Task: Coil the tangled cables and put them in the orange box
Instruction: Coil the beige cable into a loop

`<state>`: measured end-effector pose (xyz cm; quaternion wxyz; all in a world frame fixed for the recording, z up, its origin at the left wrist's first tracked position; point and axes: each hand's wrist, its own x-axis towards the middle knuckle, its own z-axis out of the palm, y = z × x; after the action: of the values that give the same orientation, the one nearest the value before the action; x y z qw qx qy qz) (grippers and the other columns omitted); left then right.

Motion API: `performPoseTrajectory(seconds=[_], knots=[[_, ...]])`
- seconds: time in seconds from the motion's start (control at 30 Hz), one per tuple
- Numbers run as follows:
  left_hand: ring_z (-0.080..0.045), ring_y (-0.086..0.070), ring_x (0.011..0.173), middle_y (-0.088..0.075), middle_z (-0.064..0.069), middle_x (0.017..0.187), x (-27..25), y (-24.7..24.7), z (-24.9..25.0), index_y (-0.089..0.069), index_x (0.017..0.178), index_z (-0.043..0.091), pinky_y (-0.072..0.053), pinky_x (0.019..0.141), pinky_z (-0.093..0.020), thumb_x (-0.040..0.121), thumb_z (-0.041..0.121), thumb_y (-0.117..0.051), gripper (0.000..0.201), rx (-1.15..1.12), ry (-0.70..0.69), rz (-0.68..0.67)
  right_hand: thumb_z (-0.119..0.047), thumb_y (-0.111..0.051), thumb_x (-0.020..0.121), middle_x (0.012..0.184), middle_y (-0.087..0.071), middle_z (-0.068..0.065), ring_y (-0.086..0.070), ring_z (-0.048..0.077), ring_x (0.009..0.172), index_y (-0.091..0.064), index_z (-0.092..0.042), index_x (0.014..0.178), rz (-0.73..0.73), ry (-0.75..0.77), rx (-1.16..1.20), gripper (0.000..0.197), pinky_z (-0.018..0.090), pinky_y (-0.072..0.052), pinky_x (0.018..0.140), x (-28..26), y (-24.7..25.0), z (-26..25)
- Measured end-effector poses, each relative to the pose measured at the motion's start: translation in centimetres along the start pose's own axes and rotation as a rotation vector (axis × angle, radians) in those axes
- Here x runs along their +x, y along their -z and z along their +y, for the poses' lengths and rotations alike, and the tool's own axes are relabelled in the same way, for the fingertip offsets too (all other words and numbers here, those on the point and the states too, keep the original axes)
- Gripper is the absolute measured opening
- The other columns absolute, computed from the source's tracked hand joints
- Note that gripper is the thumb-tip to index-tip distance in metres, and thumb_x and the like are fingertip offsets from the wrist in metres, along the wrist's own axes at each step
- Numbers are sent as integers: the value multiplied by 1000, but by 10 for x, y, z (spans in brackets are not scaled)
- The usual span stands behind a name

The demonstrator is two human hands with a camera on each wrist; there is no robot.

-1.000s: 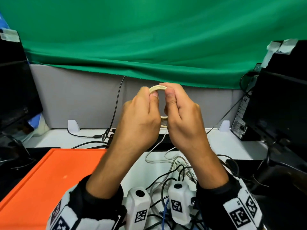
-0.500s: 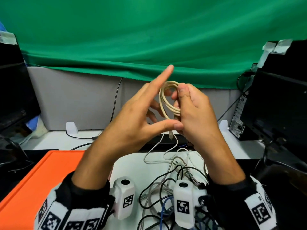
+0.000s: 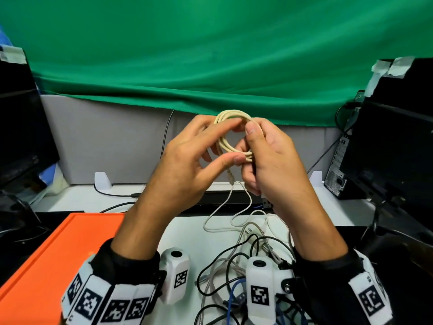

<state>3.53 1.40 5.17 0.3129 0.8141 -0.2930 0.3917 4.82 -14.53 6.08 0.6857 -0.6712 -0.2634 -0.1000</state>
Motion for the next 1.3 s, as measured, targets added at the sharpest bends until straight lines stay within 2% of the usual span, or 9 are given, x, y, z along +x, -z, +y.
performPoseTrajectory(seconds=[0.23,0.4,0.47,0.57,0.77,0.97,1.07,1.13,1.3], knots=[[-11,-61,90,-60,3,111,0,-6,2,-64,129,16,-50,83,-20,95,26,-68,36,-60,9,64,-36,-35,110,60,-55,-1,-44,12,40,-54,-21,95,71,54,-182,29,21,-34,39,2,-1,8],[-16,-64,75,-59,-3,97,3,-8,8,-46,138,31,-59,78,-41,90,5,-72,61,-635,335,-98,-33,-38,109,66,-53,-7,-51,13,64,-48,-23,87,214,221,-602,26,30,-38,58,9,10,18],[-15,-64,64,-61,-7,86,3,-1,3,-42,139,28,-56,63,-30,89,-4,-68,65,-735,454,-143,-33,-38,109,64,-51,-6,-51,15,66,-45,-23,87,235,257,-653,25,31,-36,58,9,18,17],[-14,-64,58,-65,-6,72,3,13,-4,-61,114,7,-50,50,-23,83,6,-69,32,-721,592,-197,-35,-37,109,60,-50,-3,-50,18,60,-47,-19,95,195,275,-769,23,34,-33,55,7,21,17],[-15,-74,68,-71,-3,74,6,21,1,-68,91,7,-57,54,-16,77,17,-66,17,-1057,755,-51,-38,-32,108,57,-44,-4,-46,23,51,-45,-16,104,131,317,-921,25,38,-29,46,3,10,16],[-3,-55,63,-61,3,70,4,0,16,-67,70,21,-45,58,-13,73,35,-79,20,-582,577,124,-38,-34,107,60,-52,-1,-51,25,55,-45,-19,103,49,256,-838,23,40,-37,52,2,1,18],[-6,-62,77,-63,2,89,3,-4,15,-66,76,26,-51,72,-22,77,41,-83,23,-258,479,195,-39,-35,107,61,-54,-4,-50,17,56,-43,-27,96,43,242,-763,18,30,-39,52,3,3,18],[-15,-64,78,-65,5,84,3,-4,15,-56,88,19,-55,75,-33,78,40,-84,36,-284,504,164,-37,-37,108,61,-54,-4,-50,17,57,-43,-29,93,45,255,-717,18,32,-38,53,2,4,16],[-9,-62,64,-62,10,66,6,-4,11,-49,103,13,-56,65,-31,85,13,-77,33,-596,592,66,-38,-36,108,61,-54,-3,-50,19,58,-43,-29,93,-1,278,-715,19,36,-38,54,-1,2,13]])
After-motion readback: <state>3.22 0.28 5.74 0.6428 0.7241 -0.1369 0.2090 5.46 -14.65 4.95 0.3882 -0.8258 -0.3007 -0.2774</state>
